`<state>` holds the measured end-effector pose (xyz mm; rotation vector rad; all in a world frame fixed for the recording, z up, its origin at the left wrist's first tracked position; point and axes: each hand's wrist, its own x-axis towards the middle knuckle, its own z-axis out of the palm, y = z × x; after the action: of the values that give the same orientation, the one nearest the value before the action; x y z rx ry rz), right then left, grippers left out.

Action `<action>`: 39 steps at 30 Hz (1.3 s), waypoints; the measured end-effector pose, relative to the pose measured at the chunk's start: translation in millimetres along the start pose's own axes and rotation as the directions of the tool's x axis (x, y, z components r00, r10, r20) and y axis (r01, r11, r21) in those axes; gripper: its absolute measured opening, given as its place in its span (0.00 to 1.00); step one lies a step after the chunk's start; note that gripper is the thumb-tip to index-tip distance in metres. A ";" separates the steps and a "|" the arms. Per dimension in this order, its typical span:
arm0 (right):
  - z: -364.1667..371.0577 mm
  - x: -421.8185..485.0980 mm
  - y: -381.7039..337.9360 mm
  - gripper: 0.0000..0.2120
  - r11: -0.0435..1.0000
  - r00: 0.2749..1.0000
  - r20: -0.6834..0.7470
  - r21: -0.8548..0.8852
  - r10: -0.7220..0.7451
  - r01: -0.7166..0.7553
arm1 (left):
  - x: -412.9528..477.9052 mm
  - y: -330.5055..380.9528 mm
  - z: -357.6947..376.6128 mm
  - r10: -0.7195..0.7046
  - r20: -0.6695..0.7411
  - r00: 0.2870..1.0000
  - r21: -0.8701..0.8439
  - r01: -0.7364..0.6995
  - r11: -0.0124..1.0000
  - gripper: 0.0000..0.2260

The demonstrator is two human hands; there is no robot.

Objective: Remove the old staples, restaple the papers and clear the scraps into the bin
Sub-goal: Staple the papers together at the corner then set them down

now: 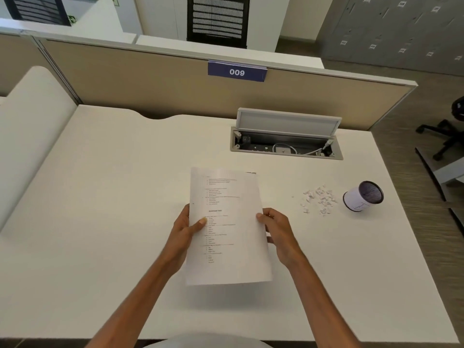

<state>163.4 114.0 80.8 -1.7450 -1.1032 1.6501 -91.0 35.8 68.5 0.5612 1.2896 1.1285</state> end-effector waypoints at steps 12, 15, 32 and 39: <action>51.3 75.1 -20.3 0.05 0.998 0.999 0.024 -0.058 -0.032 0.033 | 73.7 19.0 -58.4 -0.036 -0.086 0.996 0.353 0.064 0.933 0.14; 65.8 105.4 -40.3 0.07 0.995 0.997 0.008 -0.074 -0.071 0.071 | 107.8 38.4 -81.7 -0.001 -0.068 0.998 0.488 0.034 0.872 0.12; 130.5 271.9 -122.2 0.06 0.951 0.962 -0.233 -0.302 -0.142 0.067 | 295.2 92.6 -115.1 0.081 -0.324 0.942 0.470 0.087 0.878 0.12; 137.6 303.4 -129.4 0.07 0.944 0.956 -0.264 -0.327 -0.129 0.037 | 333.3 99.3 -121.2 0.108 -0.377 0.920 0.525 0.117 0.843 0.12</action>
<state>-16.9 409.1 -9.4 -2.0261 -1.3391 1.1708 -274.7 339.7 -29.4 0.7665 1.9933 0.8866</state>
